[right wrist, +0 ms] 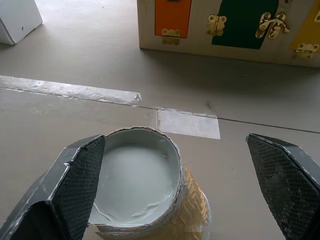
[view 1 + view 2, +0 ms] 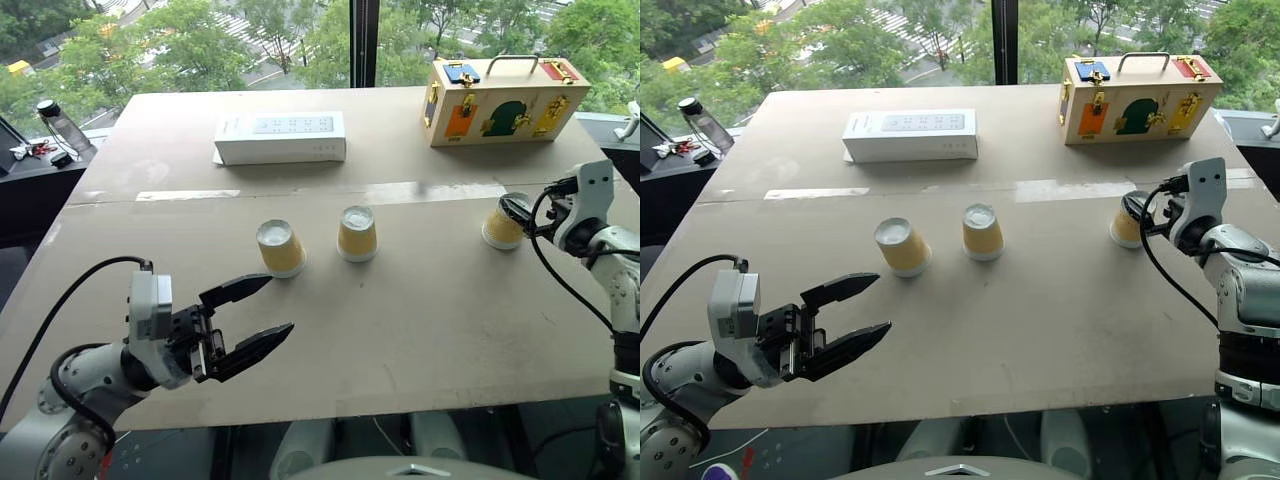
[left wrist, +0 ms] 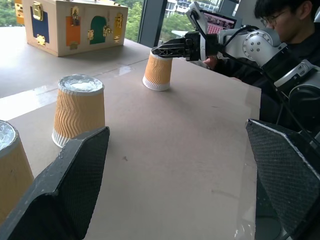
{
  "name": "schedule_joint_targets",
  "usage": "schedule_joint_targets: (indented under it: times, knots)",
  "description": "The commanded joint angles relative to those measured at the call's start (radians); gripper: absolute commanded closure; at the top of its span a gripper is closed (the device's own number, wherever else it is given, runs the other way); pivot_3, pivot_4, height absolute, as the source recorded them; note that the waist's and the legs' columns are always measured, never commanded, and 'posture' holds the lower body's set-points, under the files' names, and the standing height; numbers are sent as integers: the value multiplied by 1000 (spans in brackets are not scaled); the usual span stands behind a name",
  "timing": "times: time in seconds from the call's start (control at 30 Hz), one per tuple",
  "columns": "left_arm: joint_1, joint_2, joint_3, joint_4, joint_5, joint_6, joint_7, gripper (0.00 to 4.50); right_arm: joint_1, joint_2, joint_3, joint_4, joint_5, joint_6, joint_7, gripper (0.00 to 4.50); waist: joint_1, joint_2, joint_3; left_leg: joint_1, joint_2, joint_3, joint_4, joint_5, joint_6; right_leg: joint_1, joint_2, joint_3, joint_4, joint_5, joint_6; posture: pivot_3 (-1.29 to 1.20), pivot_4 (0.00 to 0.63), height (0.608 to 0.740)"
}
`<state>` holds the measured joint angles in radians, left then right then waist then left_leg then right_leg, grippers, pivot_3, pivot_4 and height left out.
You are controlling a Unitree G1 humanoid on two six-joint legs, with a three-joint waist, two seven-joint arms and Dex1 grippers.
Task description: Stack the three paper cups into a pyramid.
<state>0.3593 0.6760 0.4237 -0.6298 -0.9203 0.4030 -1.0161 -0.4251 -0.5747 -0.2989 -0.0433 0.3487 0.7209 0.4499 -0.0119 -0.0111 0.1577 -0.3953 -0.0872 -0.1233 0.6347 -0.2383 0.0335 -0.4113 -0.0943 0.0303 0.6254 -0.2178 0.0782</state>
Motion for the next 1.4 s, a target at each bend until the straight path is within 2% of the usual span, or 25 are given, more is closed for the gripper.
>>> schedule_joint_targets:
  times: [0.03,0.5,0.8,1.23,1.3,1.4]
  knots:
    - [8,6,16,-32,-21,-1,7,0,-25,3,-56,-28,52,41,-18,42,2,0,0,0,0,0,0,0,0,0,0,0,0,0,0,0,150,740]
    - [11,9,10,-68,-43,19,55,0,-18,13,-71,-93,108,27,-28,42,1,0,0,0,0,0,0,0,0,0,0,0,0,0,0,0,150,740]
    - [10,13,9,-72,-43,24,54,0,-6,9,-26,-6,17,-42,-68,42,1,0,0,0,0,0,0,0,0,0,1,0,0,0,0,0,150,740]
    - [20,60,16,-93,-58,24,-17,0,-6,14,-35,45,16,-56,-64,42,0,0,0,0,0,0,0,0,0,0,1,0,0,0,0,0,150,740]
    - [8,65,10,-103,-68,26,-20,0,-4,17,-32,48,16,-60,-63,425,0,0,0,0,0,1,0,0,0,0,1,0,0,0,0,0,150,740]
    - [-12,68,0,-114,-84,32,-14,0,-2,19,-31,52,17,-64,-59,1613,1,0,0,0,0,0,0,0,0,0,1,0,0,0,0,0,150,740]
